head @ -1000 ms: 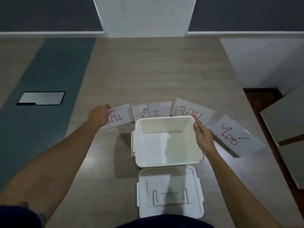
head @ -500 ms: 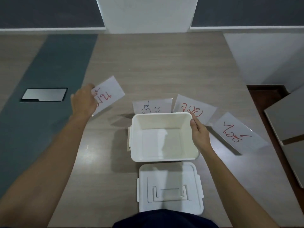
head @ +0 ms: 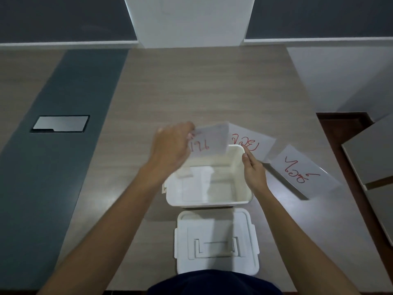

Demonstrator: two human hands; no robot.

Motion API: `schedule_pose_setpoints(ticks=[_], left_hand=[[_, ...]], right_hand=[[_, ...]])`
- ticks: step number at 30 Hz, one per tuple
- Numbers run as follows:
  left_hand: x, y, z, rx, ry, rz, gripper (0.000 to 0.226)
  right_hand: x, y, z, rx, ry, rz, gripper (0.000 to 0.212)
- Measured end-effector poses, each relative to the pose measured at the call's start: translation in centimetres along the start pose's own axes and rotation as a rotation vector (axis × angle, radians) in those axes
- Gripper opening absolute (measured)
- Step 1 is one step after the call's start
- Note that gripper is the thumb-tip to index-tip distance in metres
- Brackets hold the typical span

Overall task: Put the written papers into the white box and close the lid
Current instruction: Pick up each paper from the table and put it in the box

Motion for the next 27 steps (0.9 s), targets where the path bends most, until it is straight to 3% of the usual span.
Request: schedule_pose_setpoints(ticks=[7,12,17,21,27], left_hand=[[6.4,10.1,0.1,-0.037,-0.042,-0.412,0.048],[10.1,13.9,-0.7,0.027,-0.109,-0.652,0.030],[10.8,14.6,-1.3,0.211,-0.272,-0.777,0.035],[8.0,13.5,-1.4,0.254,-0.277,-0.688,0.039],[-0.3,9.9,-2.4,0.387,-0.173,-0.239,0.021]], right_hand=[[0.0,-0.1,0.3,-0.015,0.011,-0.006,0.039],[-0.2,-0.1,0.5,-0.032,0.011,-0.004,0.038],[-0.3,-0.1,0.9,-0.045,0.021,-0.004,0.038],[-0.5,0.0,1.0,-0.046,0.020,-0.003,0.038],[-0.6,0.1,1.1,-0.040,-0.002,-0.007,0.038]])
Point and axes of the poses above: each hand's wrist, its own x-axis away from the middle knuckle, its own y-axis out of the palm, z = x × y, the point moved 9 cm from there along -x, towards the middle knuckle, and after that the axes turned 6 degrees about x, right-handed, at the moved point
